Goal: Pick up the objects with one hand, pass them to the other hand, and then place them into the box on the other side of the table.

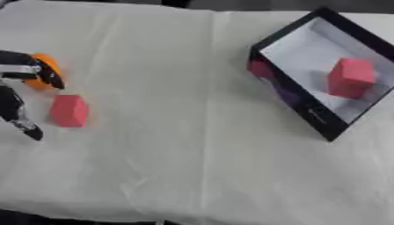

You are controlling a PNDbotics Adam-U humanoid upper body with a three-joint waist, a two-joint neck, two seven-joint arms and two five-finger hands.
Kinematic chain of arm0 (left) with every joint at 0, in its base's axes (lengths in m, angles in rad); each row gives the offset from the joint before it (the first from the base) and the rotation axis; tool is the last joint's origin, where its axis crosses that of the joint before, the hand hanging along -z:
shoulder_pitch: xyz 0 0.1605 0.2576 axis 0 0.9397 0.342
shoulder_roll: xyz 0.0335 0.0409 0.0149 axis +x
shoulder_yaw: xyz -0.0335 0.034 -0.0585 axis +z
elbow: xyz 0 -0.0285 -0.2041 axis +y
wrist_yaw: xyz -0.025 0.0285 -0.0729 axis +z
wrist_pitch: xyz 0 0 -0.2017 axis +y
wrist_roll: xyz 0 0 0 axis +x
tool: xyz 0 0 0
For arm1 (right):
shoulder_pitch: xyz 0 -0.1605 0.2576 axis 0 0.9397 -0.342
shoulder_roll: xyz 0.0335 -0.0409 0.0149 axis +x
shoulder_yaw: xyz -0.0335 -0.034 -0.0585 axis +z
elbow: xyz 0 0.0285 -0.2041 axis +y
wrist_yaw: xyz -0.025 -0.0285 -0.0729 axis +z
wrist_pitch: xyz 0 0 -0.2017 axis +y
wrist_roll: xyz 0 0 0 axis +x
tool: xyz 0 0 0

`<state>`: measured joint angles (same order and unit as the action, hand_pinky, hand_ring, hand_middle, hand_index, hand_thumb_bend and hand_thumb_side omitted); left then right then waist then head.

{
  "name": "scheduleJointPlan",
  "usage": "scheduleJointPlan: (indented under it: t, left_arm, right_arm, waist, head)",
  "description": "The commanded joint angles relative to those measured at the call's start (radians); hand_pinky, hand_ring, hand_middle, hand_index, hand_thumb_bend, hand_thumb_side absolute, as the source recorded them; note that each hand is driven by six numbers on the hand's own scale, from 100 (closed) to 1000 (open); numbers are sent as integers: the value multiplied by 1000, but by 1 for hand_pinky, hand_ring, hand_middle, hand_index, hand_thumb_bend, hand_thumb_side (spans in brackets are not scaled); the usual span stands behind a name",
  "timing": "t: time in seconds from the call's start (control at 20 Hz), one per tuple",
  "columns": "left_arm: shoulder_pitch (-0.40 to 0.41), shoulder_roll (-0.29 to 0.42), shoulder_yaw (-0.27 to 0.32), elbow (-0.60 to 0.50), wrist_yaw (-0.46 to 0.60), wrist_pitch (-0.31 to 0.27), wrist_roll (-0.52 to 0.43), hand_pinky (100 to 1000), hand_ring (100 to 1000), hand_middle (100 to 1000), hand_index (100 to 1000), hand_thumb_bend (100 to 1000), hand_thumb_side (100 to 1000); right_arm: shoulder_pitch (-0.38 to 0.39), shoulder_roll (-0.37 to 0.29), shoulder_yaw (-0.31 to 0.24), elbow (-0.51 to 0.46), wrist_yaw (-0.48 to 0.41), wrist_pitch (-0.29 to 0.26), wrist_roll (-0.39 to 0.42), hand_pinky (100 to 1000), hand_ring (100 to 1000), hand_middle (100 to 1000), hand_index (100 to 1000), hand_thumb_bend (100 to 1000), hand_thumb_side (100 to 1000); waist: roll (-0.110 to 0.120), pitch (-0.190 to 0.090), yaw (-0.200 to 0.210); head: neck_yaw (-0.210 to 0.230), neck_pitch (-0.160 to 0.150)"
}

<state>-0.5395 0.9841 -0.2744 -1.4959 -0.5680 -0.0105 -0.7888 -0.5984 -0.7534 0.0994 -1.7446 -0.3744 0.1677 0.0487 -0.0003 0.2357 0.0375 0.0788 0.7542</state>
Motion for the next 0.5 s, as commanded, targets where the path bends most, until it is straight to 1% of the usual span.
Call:
scheduleJointPlan:
  t: [0.05,0.15,0.25,0.3,0.45,0.5]
  left_arm:
    - [-18,8,-3,16,-47,7,45,878,857,775,826,865,269]
    - [-18,-8,-12,33,-75,-1,74,872,850,766,806,851,248]
    - [-20,-21,-22,52,-96,-13,101,870,847,763,797,864,244]
    - [-21,-27,-27,62,-101,-20,110,870,847,763,795,840,238]
    - [-26,-40,-38,85,-108,-39,129,866,842,758,779,813,215]
    - [-27,-44,-40,92,-107,-44,135,864,839,754,771,779,202]
  right_arm:
    - [-11,-21,-10,-10,9,-2,5,939,935,1000,1000,100,520]
    - [-10,-20,-11,-8,11,-2,6,939,935,1000,1000,100,519]
    - [-9,-18,-10,-7,13,-2,7,940,935,1000,1000,100,513]
    - [-9,-18,-10,-6,14,-2,7,940,935,1000,1000,100,518]
    - [-8,-16,-10,-4,17,-2,8,940,935,1000,1000,100,518]
    - [-7,-16,-10,-4,18,-2,9,940,935,1000,1000,100,517]
  waist:
    - [10,-32,-1]
    - [10,-31,-2]
    - [10,-31,-3]
    - [10,-31,-3]
    - [10,-31,-4]
    - [10,-31,-4]
  head:
    - [7,-4]
    - [8,-4]
    - [10,-3]
    - [11,-3]
    - [13,-2]
    - [13,-2]
